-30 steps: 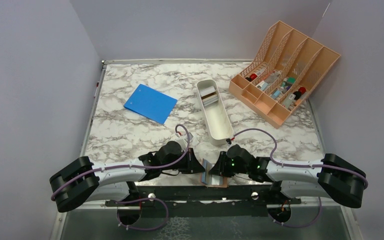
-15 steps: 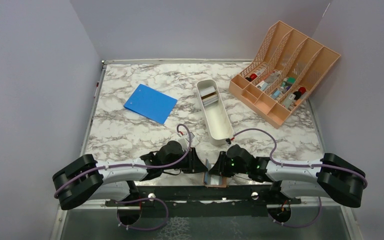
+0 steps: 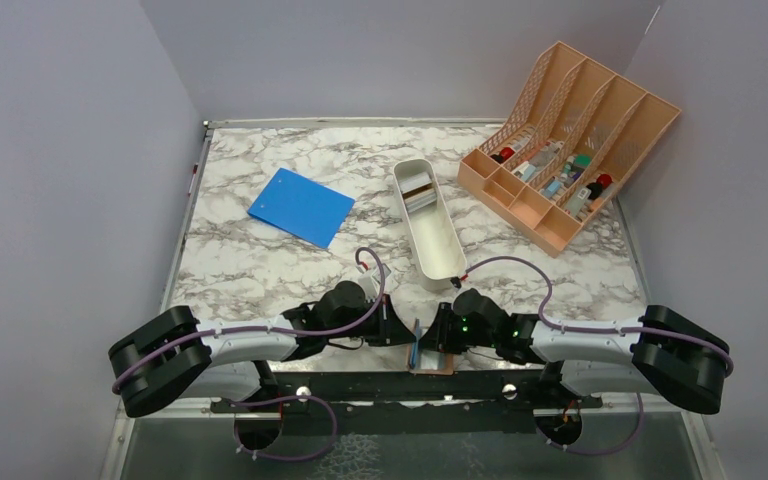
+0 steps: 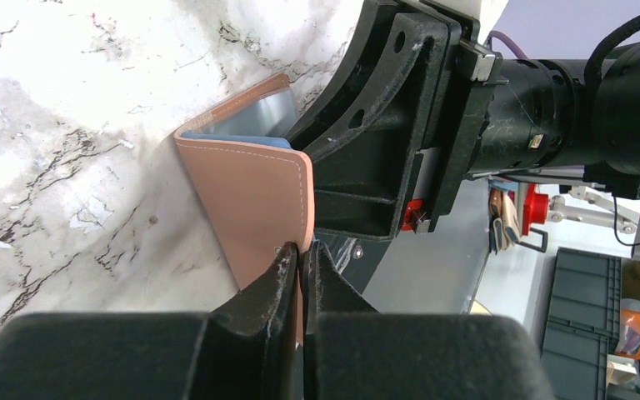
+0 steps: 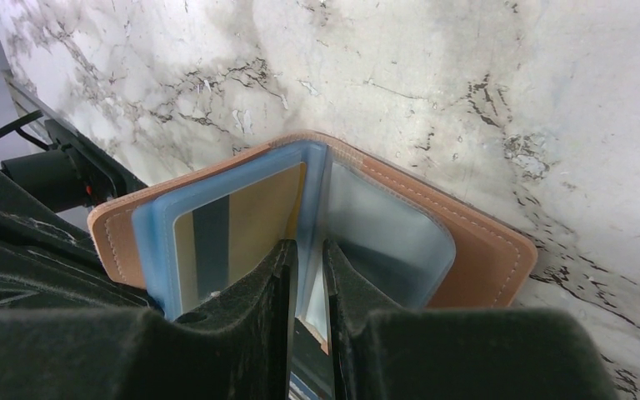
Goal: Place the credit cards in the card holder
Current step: Turn over the card slot in the card holder.
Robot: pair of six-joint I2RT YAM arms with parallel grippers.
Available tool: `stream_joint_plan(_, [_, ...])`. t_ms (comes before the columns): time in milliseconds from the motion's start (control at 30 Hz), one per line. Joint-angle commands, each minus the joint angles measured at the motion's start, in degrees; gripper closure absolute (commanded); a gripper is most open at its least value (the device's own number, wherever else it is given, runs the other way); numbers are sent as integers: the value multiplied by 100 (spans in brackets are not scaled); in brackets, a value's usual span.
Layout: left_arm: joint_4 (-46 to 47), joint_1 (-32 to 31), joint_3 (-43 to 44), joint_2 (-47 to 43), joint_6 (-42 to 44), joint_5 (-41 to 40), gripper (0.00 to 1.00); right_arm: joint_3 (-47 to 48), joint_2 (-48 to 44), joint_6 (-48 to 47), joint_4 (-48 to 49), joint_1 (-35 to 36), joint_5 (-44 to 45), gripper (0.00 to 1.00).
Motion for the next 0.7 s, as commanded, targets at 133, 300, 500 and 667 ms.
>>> stream_joint_plan(133, [58, -39, -18, -43, 18, 35, 93, 29, 96, -127, -196, 41, 96, 76])
stream_joint_plan(300, [56, -39, -80, -109, -30, -17, 70, 36, 21, -161, -225, 36, 99, 76])
stream_joint_plan(500, [6, -44, 3, 22, 27, 79, 65, 72, -22, -177, -305, 42, 122, 76])
stream_joint_plan(667, [-12, -48, 16, 84, 62, 52, 84, 63, -81, -168, -311, 42, 153, 76])
